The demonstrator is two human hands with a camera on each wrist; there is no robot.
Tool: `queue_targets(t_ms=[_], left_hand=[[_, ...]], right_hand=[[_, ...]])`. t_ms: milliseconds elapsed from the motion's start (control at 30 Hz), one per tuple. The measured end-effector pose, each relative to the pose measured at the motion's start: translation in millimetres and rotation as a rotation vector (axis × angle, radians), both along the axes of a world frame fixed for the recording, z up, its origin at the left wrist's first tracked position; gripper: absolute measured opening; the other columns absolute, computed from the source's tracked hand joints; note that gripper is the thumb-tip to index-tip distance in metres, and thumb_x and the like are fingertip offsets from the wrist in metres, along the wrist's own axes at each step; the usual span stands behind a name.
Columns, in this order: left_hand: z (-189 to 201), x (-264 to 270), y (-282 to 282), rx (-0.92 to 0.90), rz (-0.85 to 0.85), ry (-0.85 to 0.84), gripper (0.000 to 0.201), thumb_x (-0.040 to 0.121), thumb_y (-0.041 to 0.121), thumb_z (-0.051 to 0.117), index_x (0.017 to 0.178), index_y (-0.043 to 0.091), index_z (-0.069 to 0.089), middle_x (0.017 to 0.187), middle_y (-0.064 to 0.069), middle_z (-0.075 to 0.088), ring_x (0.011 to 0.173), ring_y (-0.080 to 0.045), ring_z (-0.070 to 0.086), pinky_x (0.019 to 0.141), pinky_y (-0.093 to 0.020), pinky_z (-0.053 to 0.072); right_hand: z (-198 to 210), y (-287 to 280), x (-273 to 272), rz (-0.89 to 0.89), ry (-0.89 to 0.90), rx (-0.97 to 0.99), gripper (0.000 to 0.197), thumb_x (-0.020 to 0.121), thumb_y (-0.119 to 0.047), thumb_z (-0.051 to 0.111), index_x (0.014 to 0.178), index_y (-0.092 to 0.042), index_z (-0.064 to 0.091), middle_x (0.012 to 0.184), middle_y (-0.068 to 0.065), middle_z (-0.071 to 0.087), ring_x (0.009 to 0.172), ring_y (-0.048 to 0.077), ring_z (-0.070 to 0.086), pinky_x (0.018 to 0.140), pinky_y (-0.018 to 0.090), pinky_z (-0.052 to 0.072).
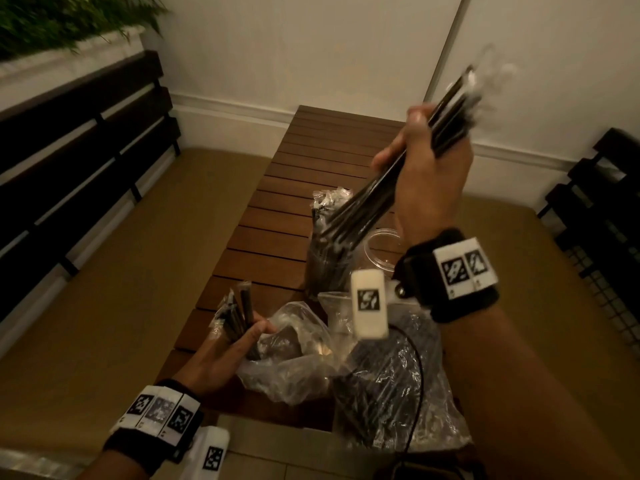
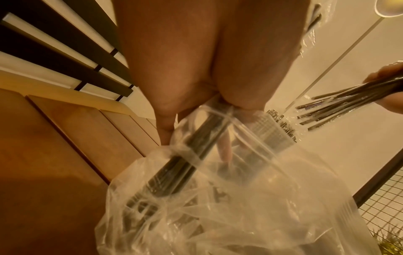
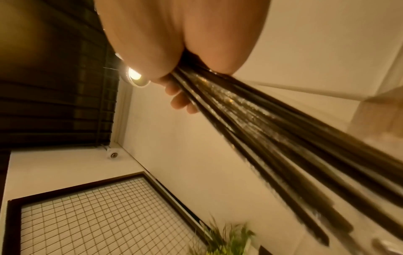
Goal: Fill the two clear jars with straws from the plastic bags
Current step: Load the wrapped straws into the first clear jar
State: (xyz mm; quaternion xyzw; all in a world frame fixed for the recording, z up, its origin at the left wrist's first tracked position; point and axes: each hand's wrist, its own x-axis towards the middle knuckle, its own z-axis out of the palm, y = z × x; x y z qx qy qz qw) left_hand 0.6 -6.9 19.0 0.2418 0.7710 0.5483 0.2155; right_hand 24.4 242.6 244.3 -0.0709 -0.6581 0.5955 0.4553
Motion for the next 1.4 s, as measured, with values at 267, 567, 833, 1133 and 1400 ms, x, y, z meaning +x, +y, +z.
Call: queue_targets(t_ms=[267,567,833,1133,1400], left_hand=[[-2.0,0.4,1.2,0.034,0.005,-0.033,0.029,0.096,0.032,0.048,0.099,0.016,0.071,0.112,-0.001,0.069,0.112,-0.007,0.061,0.092,-0.023,0.046],[-2.7,-1.0,1.1,0.009,0.006,-0.005,0.029,0.097,0.033,0.048,0.099,0.017,0.072,0.112,-0.001,0.068,0.113,-0.005,0.06,0.09,-0.017,0.045],[-3.0,-3.5,-0.7,-0.01,-0.002,-0.013,0.03,0.098,0.034,0.046,0.101,0.018,0.072,0.11,0.002,0.068,0.108,-0.008,0.063,0.094,-0.029,0.048],[-4.2,-4.8,-0.7,-0.012,-0.019,-0.005,0.03,0.099,0.031,0.045,0.101,0.016,0.072,0.108,0.002,0.068,0.109,-0.009,0.062,0.098,-0.031,0.046],[-4.4,-5.5,-0.7,-0.018,-0.024,0.021,0.03,0.099,0.032,0.045,0.101,0.017,0.071,0.107,0.002,0.068,0.104,-0.011,0.063,0.093,-0.029,0.046]], right_hand=[[20.1,23.1,-35.7,-0.167,0.124,0.189,0.013,0.097,-0.028,0.055,0.098,-0.015,0.054,0.078,0.01,0.058,0.062,0.028,0.059,0.06,0.048,0.056],[-10.6,11.3,-53.3,-0.104,-0.035,0.249,0.009,0.099,-0.025,0.053,0.101,-0.017,0.053,0.08,-0.004,0.059,0.066,0.019,0.06,0.062,0.046,0.057],[-1.3,9.1,-46.6,-0.08,0.034,0.181,0.006,0.102,-0.022,0.052,0.099,-0.017,0.052,0.072,-0.001,0.061,0.056,0.012,0.067,0.06,0.032,0.057],[-15.8,19.2,-59.2,-0.038,-0.113,0.088,0.018,0.094,-0.027,0.067,0.091,-0.013,0.055,0.072,0.005,0.065,0.057,0.016,0.069,0.061,0.033,0.058],[-2.4,26.3,-62.1,-0.042,-0.035,0.054,0.039,0.093,-0.033,0.069,0.092,0.004,0.059,0.064,0.009,0.064,0.061,0.019,0.075,0.063,0.034,0.061]])
